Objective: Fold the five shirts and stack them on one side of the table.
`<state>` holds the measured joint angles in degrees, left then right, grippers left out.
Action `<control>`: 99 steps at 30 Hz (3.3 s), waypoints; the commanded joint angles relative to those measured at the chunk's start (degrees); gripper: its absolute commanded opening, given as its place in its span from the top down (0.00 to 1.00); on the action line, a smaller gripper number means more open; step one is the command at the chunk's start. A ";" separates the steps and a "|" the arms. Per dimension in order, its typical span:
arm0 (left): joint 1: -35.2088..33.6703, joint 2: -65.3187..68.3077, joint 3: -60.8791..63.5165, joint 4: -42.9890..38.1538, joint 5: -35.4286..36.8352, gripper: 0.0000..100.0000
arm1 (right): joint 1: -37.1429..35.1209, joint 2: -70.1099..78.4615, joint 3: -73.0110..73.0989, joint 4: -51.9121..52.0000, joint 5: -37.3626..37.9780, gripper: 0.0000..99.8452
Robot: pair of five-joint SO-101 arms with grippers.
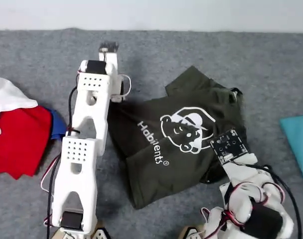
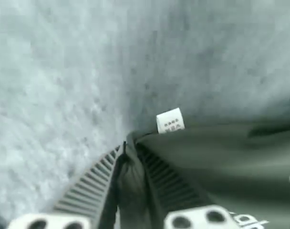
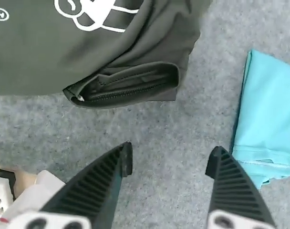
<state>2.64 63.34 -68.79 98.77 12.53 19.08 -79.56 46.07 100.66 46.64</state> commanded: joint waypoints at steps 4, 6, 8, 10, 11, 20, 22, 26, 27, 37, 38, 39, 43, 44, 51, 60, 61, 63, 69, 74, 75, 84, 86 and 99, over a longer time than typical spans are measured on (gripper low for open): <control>-2.73 -1.32 -8.31 -9.85 -0.79 0.99 | 0.66 -1.36 -0.26 2.24 0.00 0.74; -4.57 -1.49 -8.31 -14.24 -0.53 0.99 | 0.66 -1.80 -0.26 2.24 0.00 0.74; -6.24 -1.58 -8.31 -17.67 -0.44 0.99 | 0.66 -1.89 -0.26 2.24 0.00 0.74; -7.74 -1.58 -8.31 -20.40 -0.44 0.99 | 0.66 -1.89 -0.26 2.24 0.00 0.74; -8.35 -1.58 -8.31 -21.36 -0.44 0.98 | 0.66 -1.89 -0.26 2.24 0.00 0.74; -8.97 -1.58 -8.31 -10.46 -1.76 0.55 | 0.66 -1.54 -0.26 2.24 0.00 0.74; -8.18 -1.49 -8.31 -4.84 -1.76 0.39 | 0.66 -1.54 -0.26 2.24 0.00 0.74; -6.77 -1.85 -8.84 1.76 -1.23 0.25 | 0.66 -1.54 -0.26 2.24 0.00 0.74; -6.77 -2.37 -9.98 1.85 -0.53 0.25 | 0.66 -1.54 -0.26 2.24 0.00 0.74; -8.88 -14.15 -13.58 1.85 0.26 0.25 | 0.66 -1.89 -0.26 2.24 0.00 0.74; -9.05 -15.12 -13.58 1.76 0.26 0.25 | 0.66 -1.98 -0.26 2.24 0.00 0.74; -9.49 -16.09 -13.58 1.76 0.53 0.25 | 0.66 -1.98 -0.26 2.24 0.00 0.74; -11.69 -18.11 -13.58 1.67 0.18 0.25 | 0.66 -1.98 -0.26 2.24 0.00 0.74; -12.31 -18.11 -13.49 1.76 -0.53 0.25 | 0.66 -1.98 -0.26 2.24 0.00 0.74; -15.47 -14.42 -11.65 1.76 -4.13 0.25 | 0.66 -1.98 -0.26 2.24 0.00 0.74; -14.86 -16.35 -8.31 2.29 -4.31 0.25 | 0.66 -1.98 -0.26 2.24 0.00 0.74; -14.24 -18.37 -5.14 2.29 -5.45 0.25 | 0.66 -1.98 -0.26 2.24 0.00 0.74; -13.27 -24.09 4.18 2.29 -7.38 0.25 | 0.57 -1.98 -0.26 2.15 0.00 0.74; -7.12 -50.81 50.95 2.11 -8.44 0.25 | 0.57 -1.89 -0.26 0.75 -0.26 0.74; 0.00 -67.96 79.43 1.93 -8.09 0.25 | 0.57 -1.45 2.90 -2.51 -0.26 0.74; 0.79 -69.63 83.56 1.93 -7.03 0.25 | 0.57 -1.45 3.87 -2.86 -0.26 0.74; 0.00 -62.59 95.60 -7.21 -0.26 0.25 | 0.57 -1.98 6.68 -3.65 -0.26 0.74; 1.32 -57.67 95.52 -7.65 3.60 0.25 | 0.57 -1.98 6.68 -3.65 -0.26 0.74; 11.25 -32.70 81.27 1.85 26.81 0.25 | 0.57 -1.98 6.68 -3.65 -0.26 0.74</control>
<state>12.92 26.95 17.10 98.24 34.77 19.08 -81.41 53.19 98.11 46.64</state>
